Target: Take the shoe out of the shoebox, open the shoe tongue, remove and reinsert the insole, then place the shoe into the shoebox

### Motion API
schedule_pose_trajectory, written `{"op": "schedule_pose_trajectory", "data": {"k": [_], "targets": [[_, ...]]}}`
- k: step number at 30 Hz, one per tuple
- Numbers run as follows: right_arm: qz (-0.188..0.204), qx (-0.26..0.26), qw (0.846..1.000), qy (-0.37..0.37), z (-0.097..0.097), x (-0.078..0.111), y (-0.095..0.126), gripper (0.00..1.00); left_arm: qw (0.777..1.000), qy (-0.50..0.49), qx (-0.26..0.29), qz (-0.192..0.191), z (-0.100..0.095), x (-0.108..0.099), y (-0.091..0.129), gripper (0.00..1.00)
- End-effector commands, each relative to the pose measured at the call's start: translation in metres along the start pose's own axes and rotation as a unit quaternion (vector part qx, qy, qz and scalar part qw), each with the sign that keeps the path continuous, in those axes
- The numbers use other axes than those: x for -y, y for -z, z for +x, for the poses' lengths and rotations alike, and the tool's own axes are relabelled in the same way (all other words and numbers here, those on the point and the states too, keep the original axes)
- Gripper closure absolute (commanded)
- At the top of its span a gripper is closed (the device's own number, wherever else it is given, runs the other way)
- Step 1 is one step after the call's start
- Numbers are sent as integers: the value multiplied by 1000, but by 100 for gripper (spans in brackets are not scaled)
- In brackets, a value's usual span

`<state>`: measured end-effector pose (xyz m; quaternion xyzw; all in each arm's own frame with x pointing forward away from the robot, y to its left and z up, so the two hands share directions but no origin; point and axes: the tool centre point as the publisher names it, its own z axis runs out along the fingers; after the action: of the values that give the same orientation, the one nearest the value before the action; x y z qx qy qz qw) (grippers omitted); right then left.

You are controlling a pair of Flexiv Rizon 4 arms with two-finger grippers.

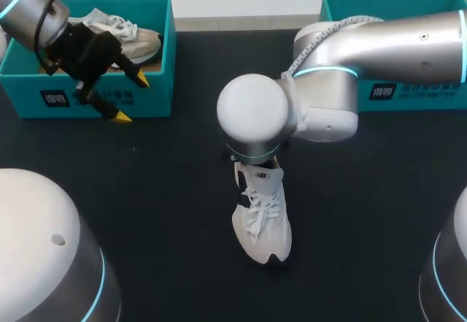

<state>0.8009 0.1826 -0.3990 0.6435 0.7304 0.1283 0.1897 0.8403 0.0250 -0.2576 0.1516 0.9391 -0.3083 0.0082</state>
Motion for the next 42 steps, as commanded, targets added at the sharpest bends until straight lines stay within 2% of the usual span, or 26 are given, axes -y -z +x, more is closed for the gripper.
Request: {"op": "schedule_pose_trajectory", "data": {"k": [1, 8, 12, 19, 28, 36, 42], "targets": [[1, 3, 1000, 0, 1, 2, -1, 100, 1000, 0, 0, -2, 1, 0, 0, 0], [-33, 3, 999, -6, -9, -7, 38, 100, 1000, 0, 0, -2, 1, 0, 0, 0], [-55, 14, 998, 4, -14, -13, 47, 100, 1000, 0, 0, -2, 1, 0, 0, 0], [-44, 38, 998, 14, -25, -12, 24, 100, 1000, 0, 0, -2, 1, 0, 0, 0], [-24, 59, 997, 36, -24, -6, -1, 100, 1000, 0, 0, -2, 1, 0, 0, 0], [3, 48, 998, 47, -18, 3, -13, 100, 1000, 0, 0, -2, 1, 0, 0, 0], [44, 5, 998, 45, -13, 12, -15, 100, 1000, 0, 0, -2, 1, 0, 0, 0]]}}
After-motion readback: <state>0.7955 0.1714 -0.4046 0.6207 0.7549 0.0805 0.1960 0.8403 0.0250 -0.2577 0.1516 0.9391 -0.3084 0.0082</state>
